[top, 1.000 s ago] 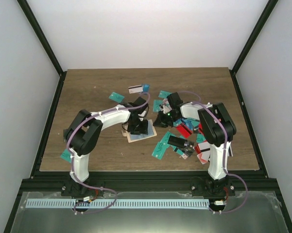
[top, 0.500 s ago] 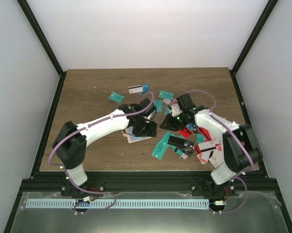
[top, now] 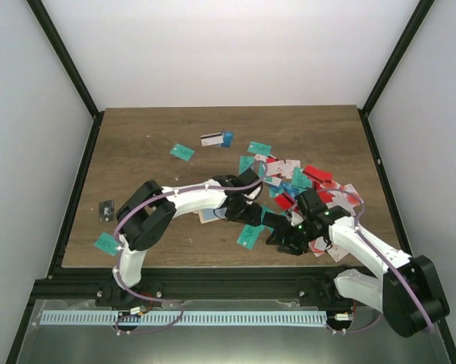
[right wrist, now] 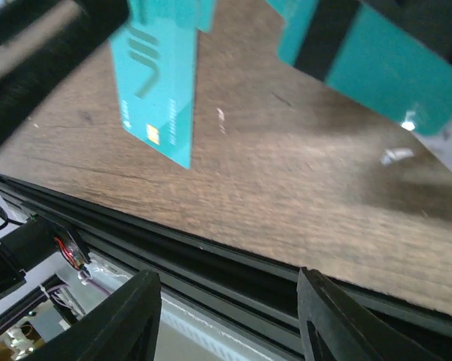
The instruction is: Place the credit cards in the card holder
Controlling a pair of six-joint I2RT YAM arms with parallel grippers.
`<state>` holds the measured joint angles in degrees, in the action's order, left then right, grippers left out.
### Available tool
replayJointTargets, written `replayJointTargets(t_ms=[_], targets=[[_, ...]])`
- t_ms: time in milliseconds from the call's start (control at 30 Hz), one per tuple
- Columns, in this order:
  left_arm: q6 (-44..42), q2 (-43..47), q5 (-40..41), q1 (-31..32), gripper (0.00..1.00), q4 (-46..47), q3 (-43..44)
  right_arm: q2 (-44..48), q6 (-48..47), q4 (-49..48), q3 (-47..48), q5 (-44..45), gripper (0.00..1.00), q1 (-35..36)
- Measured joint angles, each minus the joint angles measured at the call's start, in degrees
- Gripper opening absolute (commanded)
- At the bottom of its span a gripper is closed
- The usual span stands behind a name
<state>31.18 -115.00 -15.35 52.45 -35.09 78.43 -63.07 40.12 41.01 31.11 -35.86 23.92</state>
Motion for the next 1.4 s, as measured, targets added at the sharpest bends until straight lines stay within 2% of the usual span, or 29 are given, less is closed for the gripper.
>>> replayJointTargets(t_ms=[167,400,767,1033,1400], targets=[[-4.31,-1.49,-0.59,-0.11,0.58,2.62,1.40,3.67,3.52,2.97,-1.88,-0.17,0.60,0.07],[-6.93,-0.87,-2.78,0.17,0.56,6.84,-1.05,5.44,8.09,1.07,-6.73,-2.36,0.62,1.84],[-3.65,6.14,-5.20,4.44,0.54,14.21,-12.85,4.37,18.80,-11.43,-13.44,-3.98,0.63,9.99],[-2.73,6.86,-6.21,5.35,0.54,15.13,-14.19,2.62,23.41,-20.70,-15.72,-3.96,0.63,12.13],[-2.69,6.54,-9.90,6.86,0.52,16.57,-14.80,1.31,25.53,-28.11,-18.80,-5.95,0.60,12.66]])
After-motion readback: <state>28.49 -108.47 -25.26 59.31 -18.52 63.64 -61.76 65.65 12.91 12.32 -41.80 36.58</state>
